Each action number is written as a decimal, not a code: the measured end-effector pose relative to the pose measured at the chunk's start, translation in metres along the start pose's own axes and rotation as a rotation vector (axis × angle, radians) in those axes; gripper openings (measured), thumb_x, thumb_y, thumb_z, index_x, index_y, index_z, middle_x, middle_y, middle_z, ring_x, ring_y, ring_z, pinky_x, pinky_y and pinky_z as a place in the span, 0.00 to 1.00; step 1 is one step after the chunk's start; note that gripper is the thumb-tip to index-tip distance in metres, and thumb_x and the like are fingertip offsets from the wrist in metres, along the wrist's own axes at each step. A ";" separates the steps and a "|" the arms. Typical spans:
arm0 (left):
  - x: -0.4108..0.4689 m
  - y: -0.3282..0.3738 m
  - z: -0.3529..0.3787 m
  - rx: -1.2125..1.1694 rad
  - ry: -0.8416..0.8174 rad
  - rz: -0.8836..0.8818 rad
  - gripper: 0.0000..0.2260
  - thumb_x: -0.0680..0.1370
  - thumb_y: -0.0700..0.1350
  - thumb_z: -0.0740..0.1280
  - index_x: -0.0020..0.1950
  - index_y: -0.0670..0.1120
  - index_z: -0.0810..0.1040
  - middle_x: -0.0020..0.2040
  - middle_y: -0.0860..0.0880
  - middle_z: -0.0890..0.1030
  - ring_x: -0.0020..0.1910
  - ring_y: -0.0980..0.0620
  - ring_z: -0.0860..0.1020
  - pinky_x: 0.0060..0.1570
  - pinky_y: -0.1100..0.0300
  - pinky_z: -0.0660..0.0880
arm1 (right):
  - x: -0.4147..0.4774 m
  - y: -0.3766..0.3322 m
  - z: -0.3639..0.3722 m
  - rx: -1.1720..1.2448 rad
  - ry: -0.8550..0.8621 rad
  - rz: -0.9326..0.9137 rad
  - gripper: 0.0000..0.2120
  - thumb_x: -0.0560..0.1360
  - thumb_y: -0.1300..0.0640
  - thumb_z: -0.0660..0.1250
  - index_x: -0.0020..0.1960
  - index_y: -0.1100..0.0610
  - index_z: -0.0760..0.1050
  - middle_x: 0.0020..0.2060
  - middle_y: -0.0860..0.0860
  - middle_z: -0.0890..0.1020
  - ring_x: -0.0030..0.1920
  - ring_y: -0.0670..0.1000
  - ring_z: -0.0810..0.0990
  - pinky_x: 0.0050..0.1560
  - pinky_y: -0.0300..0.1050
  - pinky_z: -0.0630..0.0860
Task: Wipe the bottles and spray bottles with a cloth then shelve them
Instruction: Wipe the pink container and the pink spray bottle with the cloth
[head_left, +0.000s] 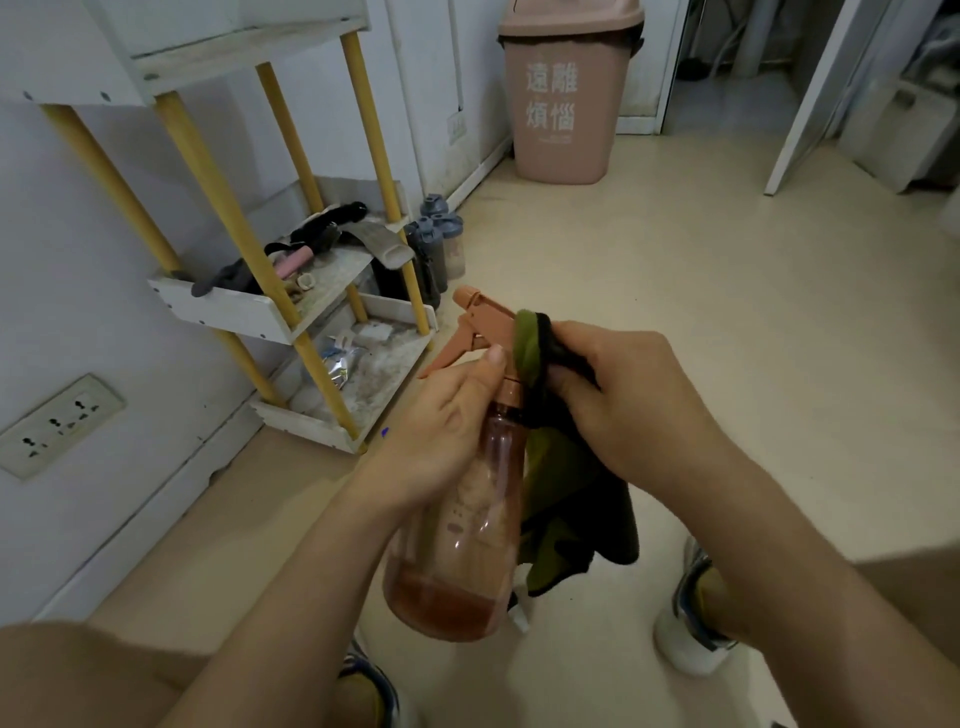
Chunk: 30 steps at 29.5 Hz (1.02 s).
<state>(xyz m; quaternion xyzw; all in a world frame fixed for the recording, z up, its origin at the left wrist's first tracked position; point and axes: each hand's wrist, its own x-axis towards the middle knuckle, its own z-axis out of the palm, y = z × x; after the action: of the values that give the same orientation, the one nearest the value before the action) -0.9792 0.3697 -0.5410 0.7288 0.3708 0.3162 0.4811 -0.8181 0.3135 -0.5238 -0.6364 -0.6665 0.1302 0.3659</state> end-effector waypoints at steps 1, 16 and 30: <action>0.001 0.000 -0.001 0.024 0.015 0.019 0.24 0.81 0.60 0.54 0.45 0.42 0.78 0.40 0.44 0.80 0.42 0.44 0.80 0.50 0.43 0.76 | -0.002 0.002 0.006 -0.126 0.077 -0.005 0.07 0.78 0.61 0.62 0.46 0.52 0.75 0.35 0.47 0.78 0.36 0.50 0.77 0.34 0.35 0.68; -0.005 -0.004 -0.001 0.097 -0.035 -0.021 0.20 0.81 0.58 0.54 0.35 0.50 0.74 0.31 0.54 0.74 0.33 0.55 0.74 0.42 0.55 0.72 | -0.009 0.010 0.028 -0.240 0.171 -0.155 0.07 0.73 0.62 0.59 0.43 0.59 0.76 0.32 0.48 0.74 0.31 0.51 0.68 0.30 0.36 0.63; -0.002 0.002 0.010 -0.163 0.244 -0.102 0.20 0.79 0.60 0.56 0.46 0.48 0.80 0.37 0.50 0.82 0.40 0.51 0.83 0.47 0.53 0.80 | -0.018 0.014 0.034 0.271 0.238 0.093 0.12 0.79 0.58 0.61 0.38 0.47 0.75 0.31 0.42 0.77 0.33 0.43 0.75 0.34 0.32 0.69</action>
<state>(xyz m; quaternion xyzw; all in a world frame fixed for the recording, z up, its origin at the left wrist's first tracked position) -0.9715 0.3627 -0.5425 0.6237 0.4361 0.4064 0.5056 -0.8312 0.3088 -0.5618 -0.6224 -0.5647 0.1591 0.5181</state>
